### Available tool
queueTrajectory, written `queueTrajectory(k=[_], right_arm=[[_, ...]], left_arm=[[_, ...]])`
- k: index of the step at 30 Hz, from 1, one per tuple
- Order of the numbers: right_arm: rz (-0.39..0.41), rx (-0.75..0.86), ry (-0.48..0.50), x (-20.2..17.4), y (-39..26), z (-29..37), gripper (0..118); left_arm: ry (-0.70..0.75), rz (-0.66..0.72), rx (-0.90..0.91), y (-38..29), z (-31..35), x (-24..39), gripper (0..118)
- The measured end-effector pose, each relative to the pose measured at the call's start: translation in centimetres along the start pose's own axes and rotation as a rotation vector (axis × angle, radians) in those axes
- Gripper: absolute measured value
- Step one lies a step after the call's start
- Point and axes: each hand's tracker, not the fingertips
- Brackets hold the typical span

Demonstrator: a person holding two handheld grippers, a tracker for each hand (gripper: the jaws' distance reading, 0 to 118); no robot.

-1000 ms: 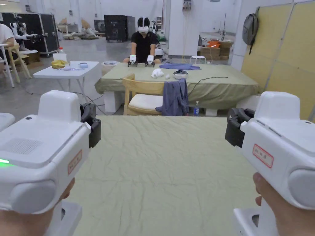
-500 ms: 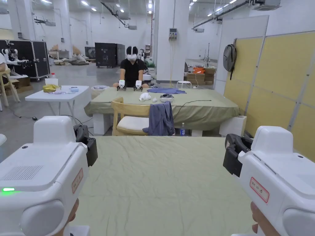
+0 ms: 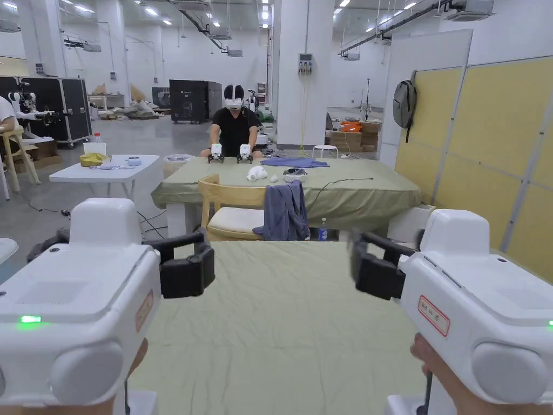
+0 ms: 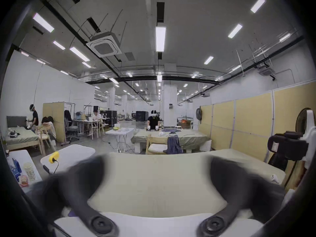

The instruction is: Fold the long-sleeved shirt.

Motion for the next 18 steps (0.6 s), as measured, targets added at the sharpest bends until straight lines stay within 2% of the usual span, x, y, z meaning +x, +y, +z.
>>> queueTrajectory(k=[1, 5, 7, 9, 14, 18], right_arm=[[-0.006, -0.032, -0.024, 0.1, -0.3, -0.5, 118], [-0.011, -0.002, -0.006, 1.5, -0.8, -0.7, 118], [-0.026, -0.063, -0.038, -0.2, 0.1, 0.3, 118], [-0.027, -0.089, -0.065, -0.3, 0.3, 0.3, 118], [-0.013, -0.127, -0.046, -0.1, 0.0, 0.2, 118], [-0.027, -0.143, -0.119, -0.4, 0.2, 0.4, 118]], left_arm=[[-0.048, -0.007, 0.041, 0.1, 0.9, 0.7, 115], [-0.023, -0.029, 0.036, 0.2, 1.7, 0.8, 118], [-0.028, -0.016, 0.042, 0.3, 2.2, 0.6, 118], [-0.032, -0.017, 0.043, 0.4, 2.1, 0.6, 118], [-0.032, -0.050, 0.018, 0.0, 2.1, 1.0, 118], [-0.044, -0.034, 0.012, 0.1, 2.2, 1.1, 118]])
